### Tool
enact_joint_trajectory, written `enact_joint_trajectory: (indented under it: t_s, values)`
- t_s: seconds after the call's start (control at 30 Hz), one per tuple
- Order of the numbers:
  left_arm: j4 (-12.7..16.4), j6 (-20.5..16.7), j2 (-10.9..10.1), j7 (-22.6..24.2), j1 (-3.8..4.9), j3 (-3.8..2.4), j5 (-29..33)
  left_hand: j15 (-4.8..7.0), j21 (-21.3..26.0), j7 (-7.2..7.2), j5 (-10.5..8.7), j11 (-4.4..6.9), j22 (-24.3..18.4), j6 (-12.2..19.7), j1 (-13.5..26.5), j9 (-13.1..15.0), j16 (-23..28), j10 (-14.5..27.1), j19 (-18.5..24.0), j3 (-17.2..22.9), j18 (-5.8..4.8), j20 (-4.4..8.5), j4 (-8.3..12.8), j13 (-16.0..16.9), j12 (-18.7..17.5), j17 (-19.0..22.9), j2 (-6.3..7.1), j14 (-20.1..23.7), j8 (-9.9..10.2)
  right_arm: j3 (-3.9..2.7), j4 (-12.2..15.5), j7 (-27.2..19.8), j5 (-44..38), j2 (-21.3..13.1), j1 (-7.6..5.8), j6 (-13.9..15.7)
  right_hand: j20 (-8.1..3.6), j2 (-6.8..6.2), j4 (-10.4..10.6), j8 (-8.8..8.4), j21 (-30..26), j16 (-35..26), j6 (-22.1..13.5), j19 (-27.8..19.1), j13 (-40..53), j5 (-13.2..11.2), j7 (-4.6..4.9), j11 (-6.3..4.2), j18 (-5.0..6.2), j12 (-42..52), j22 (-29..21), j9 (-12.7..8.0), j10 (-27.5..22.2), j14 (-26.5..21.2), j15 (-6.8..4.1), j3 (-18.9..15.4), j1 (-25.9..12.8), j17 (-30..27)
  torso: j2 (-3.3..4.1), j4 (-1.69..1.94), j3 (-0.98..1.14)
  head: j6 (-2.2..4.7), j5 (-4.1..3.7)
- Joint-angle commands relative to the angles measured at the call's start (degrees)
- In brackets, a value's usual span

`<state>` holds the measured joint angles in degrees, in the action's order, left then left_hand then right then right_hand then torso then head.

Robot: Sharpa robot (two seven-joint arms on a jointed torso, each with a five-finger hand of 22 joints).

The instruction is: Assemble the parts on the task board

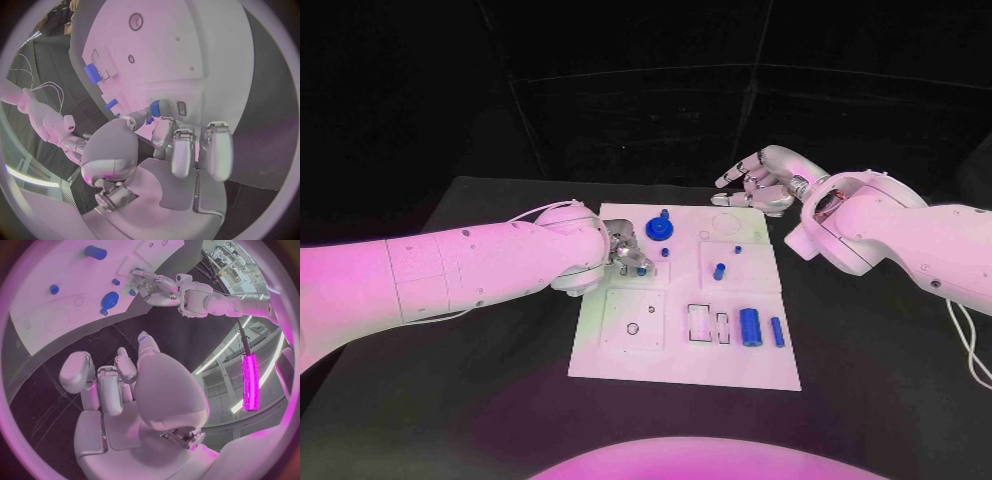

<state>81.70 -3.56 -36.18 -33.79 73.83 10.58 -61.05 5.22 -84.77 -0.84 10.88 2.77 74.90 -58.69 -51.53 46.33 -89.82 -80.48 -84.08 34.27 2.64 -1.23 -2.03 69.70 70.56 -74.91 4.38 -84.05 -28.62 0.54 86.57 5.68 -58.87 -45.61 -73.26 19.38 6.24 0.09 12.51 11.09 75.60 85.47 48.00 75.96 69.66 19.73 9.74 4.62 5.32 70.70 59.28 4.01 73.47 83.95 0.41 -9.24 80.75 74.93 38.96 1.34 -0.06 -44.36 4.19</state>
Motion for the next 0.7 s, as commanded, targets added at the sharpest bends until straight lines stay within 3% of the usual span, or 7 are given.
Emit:
enact_joint_trajectory:
  t_s: [0.03, 0.23, 0.27, 0.37, 0.47, 0.57, 0.7]
  values:
    - [0.01, 0.17, 0.16, -0.13, -0.11, 0.08, 0.57, 0.51, -0.24, -0.12, -0.20, 0.02, 7.24, -0.53, 0.81, -0.06, -0.18, -0.29, -2.10, -0.72, -0.76, 0.47, -0.19, 0.05, 0.24, -15.09, 0.22, -5.95, 0.16, -0.05, -0.01, -0.09, -0.17, 0.06, -0.12, -0.39, -0.01, 0.08, 0.13, 0.25, -0.28, -0.29, -0.18, -0.59, -0.16, 0.30, -0.08, 0.05, 0.57, -0.39, -0.22, 0.02, -0.59, 4.26, -0.22, -0.37, 0.02, 7.98, 0.00, 0.01, -0.02, 0.03, -0.08]
    - [-0.05, -0.39, -0.20, -0.16, -0.10, 0.07, 0.56, 0.50, -0.30, -0.14, -0.71, 0.02, 7.42, -1.42, 4.06, -0.12, -0.18, -0.48, -2.19, -7.45, -0.80, 0.50, -3.03, 0.18, 0.37, -15.09, 1.48, -5.95, 0.22, -0.05, -0.10, -0.13, -0.17, 0.08, -0.12, -0.41, -0.01, 0.08, 0.14, 0.26, -0.36, -0.33, -0.19, -0.67, -0.18, 0.29, -0.08, 0.05, 0.60, -0.41, -0.38, 0.02, -0.61, 4.24, -0.22, -0.38, 0.01, 7.92, -0.02, 0.01, -0.03, 0.04, -0.08]
    - [0.08, -0.48, -0.40, -0.17, -0.10, 0.06, 0.56, 0.54, -0.29, -0.08, -1.59, 0.06, 7.43, -1.47, 4.30, -0.14, -0.18, -0.50, -2.19, -9.27, -0.80, 0.53, -3.49, 0.22, 0.39, -15.09, 1.85, -5.95, 0.30, -0.05, -0.13, -0.14, -0.17, 0.07, -0.12, -0.42, -0.01, 0.08, 0.14, 0.26, -0.36, -0.33, -0.19, -0.67, -0.18, 0.29, -0.08, 0.05, 0.60, -0.41, -0.38, 0.02, -0.61, 4.24, -0.22, -0.38, 0.01, 7.92, 0.00, 0.03, -0.04, 0.08, -0.11]
    - [0.79, -0.91, -1.40, -0.11, 0.09, -0.04, 0.55, 0.71, -0.21, 0.09, -6.74, 0.11, 7.43, -1.54, 3.60, -0.23, -0.18, -0.48, -2.17, -14.91, -0.78, 0.67, -4.91, 0.23, 0.32, -15.09, 2.01, -5.95, 0.65, -0.05, -0.28, -0.18, -0.17, 0.04, -0.11, -0.44, -0.01, 0.07, 0.17, 0.26, -0.39, -0.37, -0.20, -0.70, -0.26, 0.28, -0.08, 0.05, 0.61, -0.48, -0.45, 0.02, -0.68, 4.23, -0.22, -0.41, -0.01, 7.86, -0.07, 0.09, -0.12, 0.18, -0.27]
    - [1.36, -1.09, -2.26, -0.04, 0.58, -0.30, 0.55, 0.63, -0.06, 0.04, -7.83, 0.08, 7.27, -1.46, 2.81, -0.26, -0.18, -0.37, -2.10, -18.60, -0.72, 0.77, -5.96, 0.17, 0.19, -15.09, 2.17, -5.95, 0.90, -0.05, -0.45, -0.20, -0.16, 0.01, -0.11, -0.44, -0.01, 0.07, 0.18, 0.26, -0.41, -0.37, -0.21, -0.71, -0.27, 0.27, -0.07, 0.05, 0.61, -0.49, -0.47, 0.02, -0.69, 4.23, -0.22, -0.43, -0.02, 7.87, -0.06, 0.09, -0.09, 0.27, -0.32]
    - [1.77, -0.86, -2.91, -0.05, 1.08, -1.15, 0.55, 0.76, 0.18, -0.05, -8.04, 0.03, 6.98, -1.20, 2.50, -0.27, -0.18, -0.09, -1.94, -20.77, -0.67, 0.70, -6.64, -0.13, -0.18, -15.09, 2.53, -5.95, 1.09, -0.05, -0.62, -0.19, -0.15, 0.00, -0.11, -0.46, -0.01, 0.06, 0.23, 0.27, -0.46, -0.37, -0.24, -0.76, -0.30, 0.24, -0.06, 0.06, 0.63, -0.52, -0.57, 0.01, -0.74, 4.23, -0.22, -0.49, -0.07, 7.88, -0.04, 0.05, -0.04, 0.29, -0.31]
    - [2.35, -0.09, -3.77, -0.10, 1.85, -3.07, 0.55, 0.79, 0.52, -0.12, -8.18, -0.01, 6.56, -0.84, 2.16, -0.22, -0.18, 0.39, -1.71, -23.67, -0.57, 0.77, -7.79, -0.65, -0.80, -15.09, 2.90, -5.95, 1.32, -0.04, -1.05, -0.12, -0.14, 0.22, -0.11, -0.68, -0.01, 0.05, 0.31, 0.28, -0.51, -0.42, -0.30, -0.79, -0.33, 0.16, -0.05, 0.08, 0.64, -0.54, -0.63, 0.00, -0.77, 4.20, -0.21, -0.60, -0.14, 7.80, -0.05, -0.03, -0.01, 0.37, -0.30]
